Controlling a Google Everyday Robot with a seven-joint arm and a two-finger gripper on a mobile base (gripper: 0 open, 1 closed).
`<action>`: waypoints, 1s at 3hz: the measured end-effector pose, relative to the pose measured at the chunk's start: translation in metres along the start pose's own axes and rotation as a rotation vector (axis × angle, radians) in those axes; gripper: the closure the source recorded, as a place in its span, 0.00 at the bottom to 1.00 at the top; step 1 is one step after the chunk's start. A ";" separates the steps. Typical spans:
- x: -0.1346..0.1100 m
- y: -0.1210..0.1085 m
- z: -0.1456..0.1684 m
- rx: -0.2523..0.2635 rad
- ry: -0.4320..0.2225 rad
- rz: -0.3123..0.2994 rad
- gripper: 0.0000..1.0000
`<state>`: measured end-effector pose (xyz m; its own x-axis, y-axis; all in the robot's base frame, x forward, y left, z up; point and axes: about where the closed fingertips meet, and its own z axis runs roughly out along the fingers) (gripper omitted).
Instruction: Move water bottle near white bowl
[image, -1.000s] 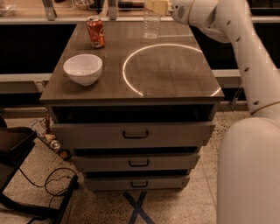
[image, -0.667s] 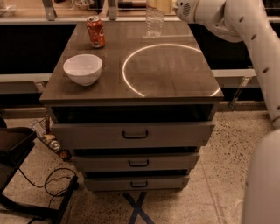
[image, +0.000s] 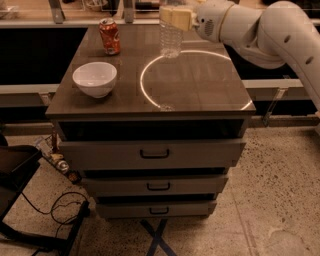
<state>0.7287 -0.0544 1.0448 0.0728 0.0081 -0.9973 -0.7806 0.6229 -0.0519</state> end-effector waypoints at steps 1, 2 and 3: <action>0.016 0.038 0.000 -0.035 0.010 0.007 1.00; 0.030 0.062 0.002 -0.068 0.026 0.024 1.00; 0.044 0.077 0.007 -0.099 0.025 0.051 1.00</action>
Offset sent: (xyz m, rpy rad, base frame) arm -0.0628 0.0552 -0.0510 -0.0153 0.0620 0.0980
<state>0.6766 -0.0004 0.9971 0.0170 0.0170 -0.9997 -0.8403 0.5422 -0.0051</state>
